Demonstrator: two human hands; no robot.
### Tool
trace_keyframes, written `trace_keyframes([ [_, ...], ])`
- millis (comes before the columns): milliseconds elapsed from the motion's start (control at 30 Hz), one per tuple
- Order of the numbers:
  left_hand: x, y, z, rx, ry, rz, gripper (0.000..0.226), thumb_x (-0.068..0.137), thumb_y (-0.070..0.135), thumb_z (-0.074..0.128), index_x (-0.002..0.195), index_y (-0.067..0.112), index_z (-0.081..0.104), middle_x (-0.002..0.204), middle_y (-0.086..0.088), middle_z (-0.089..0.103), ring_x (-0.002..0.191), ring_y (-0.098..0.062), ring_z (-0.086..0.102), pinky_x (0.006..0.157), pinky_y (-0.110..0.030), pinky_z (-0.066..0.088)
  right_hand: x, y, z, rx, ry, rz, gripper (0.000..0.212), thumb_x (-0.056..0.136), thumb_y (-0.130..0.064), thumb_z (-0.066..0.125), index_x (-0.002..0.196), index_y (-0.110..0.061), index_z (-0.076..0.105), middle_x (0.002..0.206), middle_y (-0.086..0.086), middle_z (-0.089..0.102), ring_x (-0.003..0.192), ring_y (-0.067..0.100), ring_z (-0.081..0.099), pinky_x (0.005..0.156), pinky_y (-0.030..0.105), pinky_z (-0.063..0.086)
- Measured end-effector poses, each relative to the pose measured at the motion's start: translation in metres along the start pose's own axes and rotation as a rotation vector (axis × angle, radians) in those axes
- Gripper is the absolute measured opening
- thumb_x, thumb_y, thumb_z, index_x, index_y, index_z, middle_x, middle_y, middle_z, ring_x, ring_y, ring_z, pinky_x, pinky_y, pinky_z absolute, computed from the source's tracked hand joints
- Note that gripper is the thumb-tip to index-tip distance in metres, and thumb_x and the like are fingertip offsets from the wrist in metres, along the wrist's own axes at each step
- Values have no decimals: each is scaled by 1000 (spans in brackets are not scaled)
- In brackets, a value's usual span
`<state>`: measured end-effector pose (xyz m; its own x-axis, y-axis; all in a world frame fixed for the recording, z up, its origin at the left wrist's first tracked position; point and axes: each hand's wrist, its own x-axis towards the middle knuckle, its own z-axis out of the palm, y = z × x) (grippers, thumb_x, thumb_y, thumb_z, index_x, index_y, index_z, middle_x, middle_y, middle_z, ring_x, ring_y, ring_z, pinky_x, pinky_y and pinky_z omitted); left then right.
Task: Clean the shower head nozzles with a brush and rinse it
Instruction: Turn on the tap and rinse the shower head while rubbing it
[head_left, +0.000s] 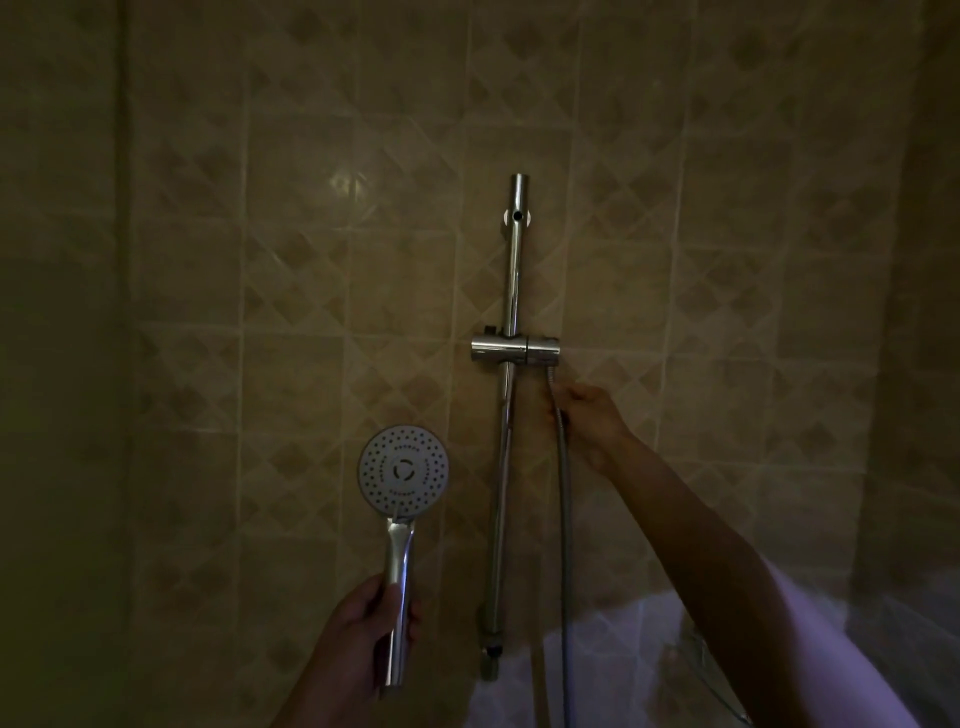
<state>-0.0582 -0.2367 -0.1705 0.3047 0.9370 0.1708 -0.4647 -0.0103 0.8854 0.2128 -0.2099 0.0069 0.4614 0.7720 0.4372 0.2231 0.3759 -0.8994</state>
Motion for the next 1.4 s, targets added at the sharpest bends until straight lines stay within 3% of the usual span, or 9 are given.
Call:
trace_keyframes([
  [200, 4, 4, 7, 20, 10, 36, 13, 93, -1, 44, 88, -5, 55, 56, -11, 61, 41, -17, 56, 39, -21, 45, 9, -12, 1, 15, 105, -52, 26, 92, -15, 63, 67, -8, 61, 61, 9, 57, 38, 5, 48, 41, 19, 41],
  [333, 4, 4, 8, 23, -8, 29, 13, 92, -2, 44, 88, -4, 56, 56, -11, 60, 42, -18, 54, 39, -23, 45, 12, -13, -1, 2, 126, -90, 25, 90, -18, 65, 70, -4, 64, 59, 8, 58, 46, 11, 49, 47, 24, 42],
  [467, 6, 4, 11, 24, -5, 29, 13, 92, -2, 44, 86, -5, 55, 59, -13, 58, 43, -18, 54, 39, -24, 45, 28, -36, -5, -18, 200, -165, 20, 87, -2, 58, 68, -3, 65, 53, 8, 58, 46, 16, 50, 48, 27, 40],
  [600, 7, 2, 19, -14, 4, 20, 13, 93, -2, 43, 87, -4, 54, 57, -12, 57, 41, -17, 54, 38, -21, 45, 41, -65, -12, -94, 134, -214, 30, 85, -1, 54, 58, -8, 62, 52, 10, 56, 47, 20, 49, 51, 32, 39],
  [733, 5, 1, 23, -4, -4, 39, 14, 93, 0, 42, 87, -4, 54, 55, -9, 58, 40, -14, 53, 37, -21, 44, 36, -74, -18, -46, 108, -206, 29, 93, -19, 56, 66, -13, 66, 52, -1, 62, 44, 11, 51, 42, 20, 40],
  [833, 4, -2, 21, 29, -5, 40, 12, 93, 2, 44, 90, -3, 55, 60, -8, 58, 44, -12, 54, 40, -21, 44, 27, -68, -23, -71, 60, -203, 34, 95, -28, 55, 65, -15, 65, 60, 3, 62, 49, 11, 54, 49, 24, 41],
  [933, 3, -7, 20, 37, -3, 25, 11, 92, 3, 47, 90, -2, 56, 65, -10, 58, 47, -13, 55, 41, -21, 45, 15, -54, -28, -100, 29, -217, 32, 94, -28, 55, 69, -12, 68, 76, 15, 65, 70, 23, 56, 66, 35, 42],
  [1033, -2, -13, 21, 29, -1, -2, 11, 93, 2, 46, 91, -1, 57, 66, -9, 60, 47, -13, 57, 42, -21, 47, -4, -42, -31, 7, -18, -189, 27, 95, -25, 56, 75, -14, 71, 75, 5, 68, 71, 18, 61, 72, 37, 48],
  [1400, -33, -51, 6, 76, 29, -77, 12, 95, 10, 48, 89, 5, 56, 72, -6, 60, 57, -16, 56, 53, -26, 47, -103, 76, -40, 167, -262, -17, 31, 92, -36, 57, 102, -10, 71, 76, 0, 61, 69, 12, 54, 65, 27, 45],
])
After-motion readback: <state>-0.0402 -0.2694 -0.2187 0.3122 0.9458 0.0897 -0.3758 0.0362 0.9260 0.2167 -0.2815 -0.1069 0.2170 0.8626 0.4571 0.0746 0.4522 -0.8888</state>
